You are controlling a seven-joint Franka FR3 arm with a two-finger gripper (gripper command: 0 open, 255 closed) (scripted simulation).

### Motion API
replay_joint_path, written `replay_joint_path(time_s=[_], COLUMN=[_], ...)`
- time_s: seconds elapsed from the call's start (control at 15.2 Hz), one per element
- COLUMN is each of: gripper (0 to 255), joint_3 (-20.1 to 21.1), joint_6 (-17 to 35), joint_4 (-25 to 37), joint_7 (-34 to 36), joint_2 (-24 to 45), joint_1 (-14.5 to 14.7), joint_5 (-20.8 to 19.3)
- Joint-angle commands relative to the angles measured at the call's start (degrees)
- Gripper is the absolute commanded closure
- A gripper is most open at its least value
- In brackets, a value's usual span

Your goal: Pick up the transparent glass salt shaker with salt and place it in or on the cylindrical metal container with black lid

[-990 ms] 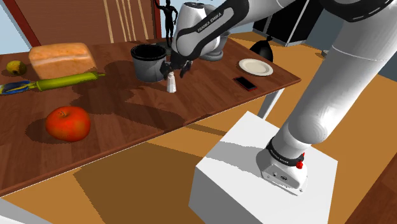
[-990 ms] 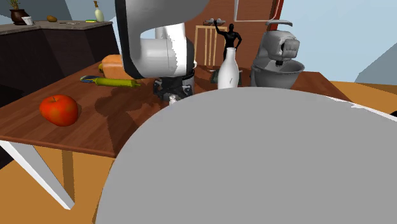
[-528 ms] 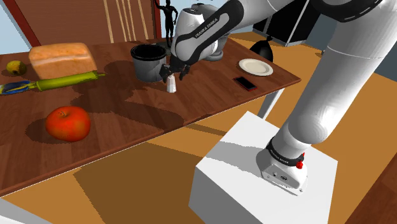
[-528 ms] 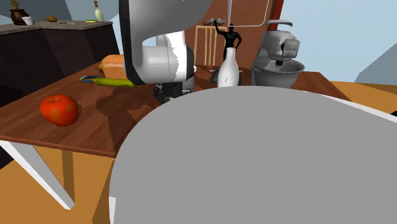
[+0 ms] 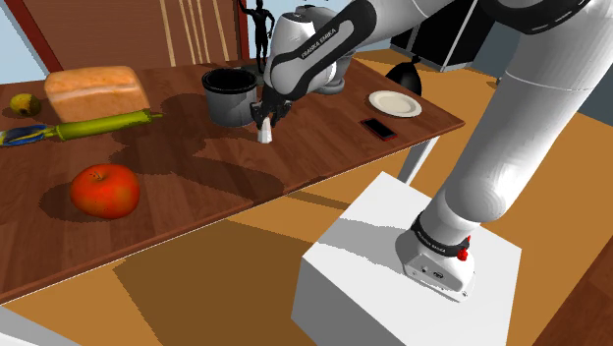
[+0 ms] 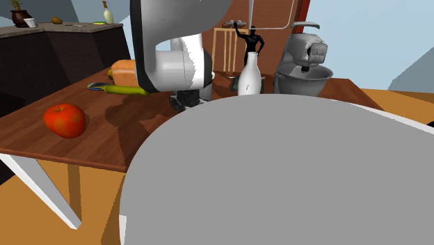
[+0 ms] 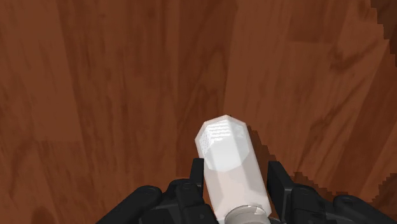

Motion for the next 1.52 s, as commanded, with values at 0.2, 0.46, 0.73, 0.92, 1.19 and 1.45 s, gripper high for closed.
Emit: replay_joint_path(time_s=[0.2, 0.46, 0.73, 0.92, 1.19, 1.45], gripper=[255, 255, 255, 255, 255, 255], joint_3=[0.0, 0.05, 0.08, 0.08, 0.06, 0.02], joint_6=[0.0, -2.22, -5.21, -7.46, -10.47, -13.49], joint_4=[-0.02, 0.64, 1.67, 2.57, 3.95, 5.52], joint_7=[0.01, -0.13, -0.26, -0.33, -0.39, -0.43], joint_2=[0.03, -1.56, -3.52, -4.87, -6.52, -7.97], joint_1=[0.0, -0.06, -0.12, -0.15, -0.18, -0.21], joint_5=[0.0, 0.26, 0.54, 0.71, 0.9, 1.04])
